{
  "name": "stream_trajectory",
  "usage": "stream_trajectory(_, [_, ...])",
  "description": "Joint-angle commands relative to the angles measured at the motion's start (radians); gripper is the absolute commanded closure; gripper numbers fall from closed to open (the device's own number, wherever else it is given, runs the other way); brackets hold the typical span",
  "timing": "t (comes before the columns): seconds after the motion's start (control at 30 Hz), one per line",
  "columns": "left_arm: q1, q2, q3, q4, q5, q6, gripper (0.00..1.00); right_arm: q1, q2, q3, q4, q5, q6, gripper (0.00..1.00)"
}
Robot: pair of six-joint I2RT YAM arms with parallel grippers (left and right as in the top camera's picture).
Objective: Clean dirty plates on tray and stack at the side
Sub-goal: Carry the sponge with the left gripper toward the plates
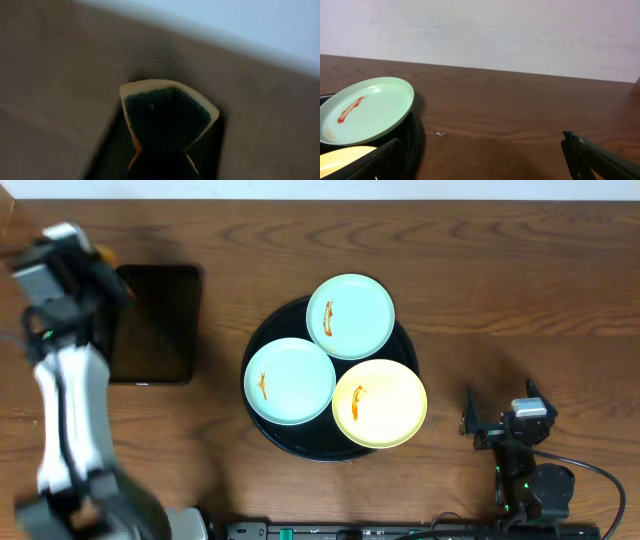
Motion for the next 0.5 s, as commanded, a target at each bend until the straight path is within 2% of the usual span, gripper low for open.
stream_trajectory(0.0, [0.004, 0.06, -0.037, -0.02, -0.018, 0.017, 0.93, -0.008, -0.004, -0.001, -0.004, 0.005, -0.01, 0.01])
stream_trajectory(0.1, [0.003, -0.007, -0.028, -0.016, 0.055, 0.017, 0.92, -0.008, -0.004, -0.001, -0.004, 0.005, -0.01, 0.01])
stream_trajectory(0.3, [0.003, -0.243, -0.019, -0.019, 0.313, 0.005, 0.93, -0.008, -0.004, -0.001, -0.004, 0.005, -0.01, 0.01])
stream_trajectory(0.4, [-0.011, -0.308, -0.019, -0.066, 0.318, -0.02, 0.92, -0.008, -0.004, -0.001, -0.004, 0.005, -0.01, 0.01])
stream_trajectory(0.47, [-0.033, -0.327, -0.019, -0.158, 0.318, -0.087, 0.92, -0.008, -0.004, -0.001, -0.004, 0.005, -0.01, 0.01])
